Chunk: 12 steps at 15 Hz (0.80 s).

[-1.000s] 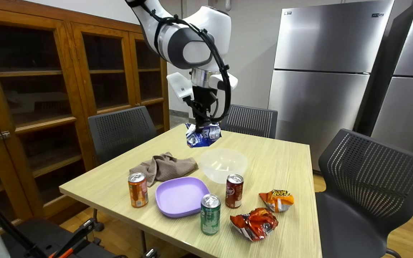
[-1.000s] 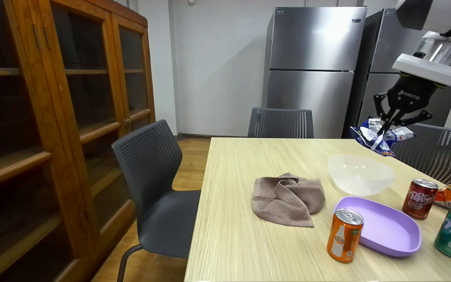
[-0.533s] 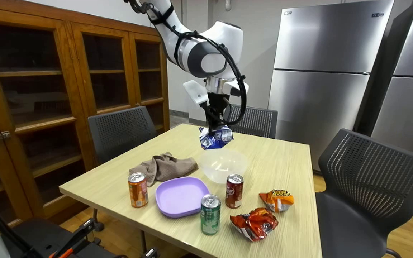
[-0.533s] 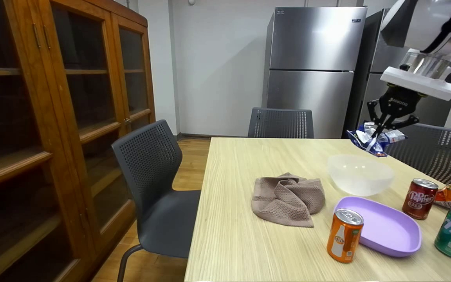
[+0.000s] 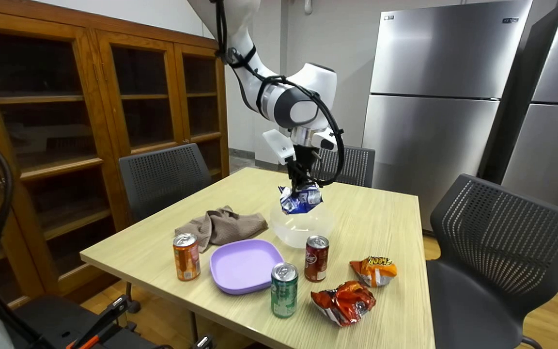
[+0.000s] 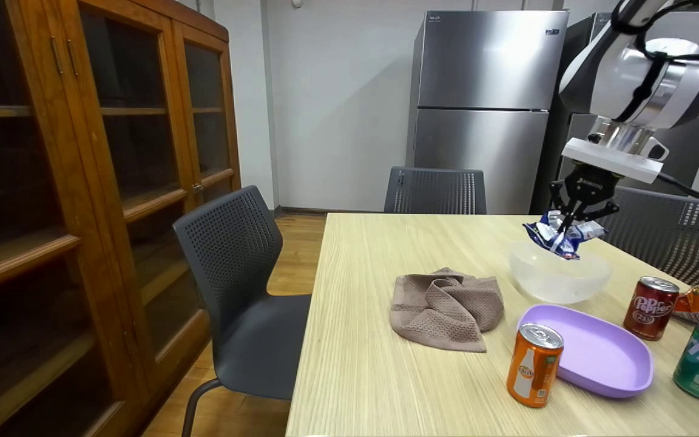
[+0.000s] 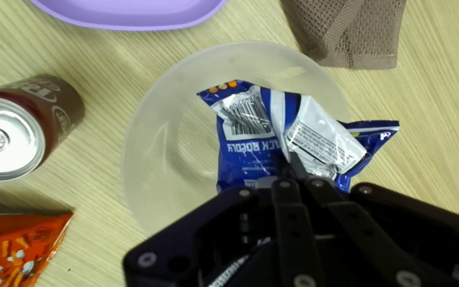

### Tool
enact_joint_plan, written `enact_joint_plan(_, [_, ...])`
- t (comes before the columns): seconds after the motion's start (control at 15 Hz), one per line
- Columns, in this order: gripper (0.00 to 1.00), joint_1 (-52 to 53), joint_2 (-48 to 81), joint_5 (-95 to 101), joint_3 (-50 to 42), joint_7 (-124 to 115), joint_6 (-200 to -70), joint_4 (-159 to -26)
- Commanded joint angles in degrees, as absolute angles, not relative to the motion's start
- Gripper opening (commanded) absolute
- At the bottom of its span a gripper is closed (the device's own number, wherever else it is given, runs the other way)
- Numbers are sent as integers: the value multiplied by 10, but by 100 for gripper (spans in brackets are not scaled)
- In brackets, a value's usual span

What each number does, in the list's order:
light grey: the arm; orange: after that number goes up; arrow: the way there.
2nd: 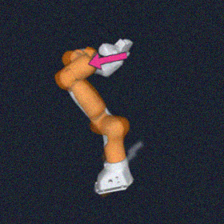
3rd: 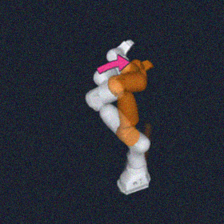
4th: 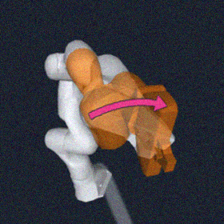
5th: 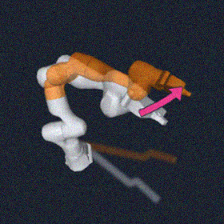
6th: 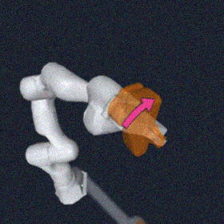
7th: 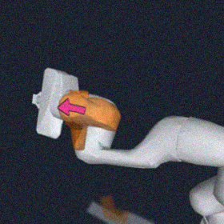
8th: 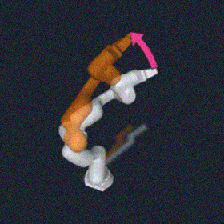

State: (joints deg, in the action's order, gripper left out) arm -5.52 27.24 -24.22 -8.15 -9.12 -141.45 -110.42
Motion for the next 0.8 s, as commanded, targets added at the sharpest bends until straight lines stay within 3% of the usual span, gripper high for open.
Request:
enact_joint_plan(0.0, [0, -68, 332, -212, -70, -127, -1370, -1026])
enact_joint_plan(0.73, [0, -76, 435, -181, -74, -162, -1306, -925])
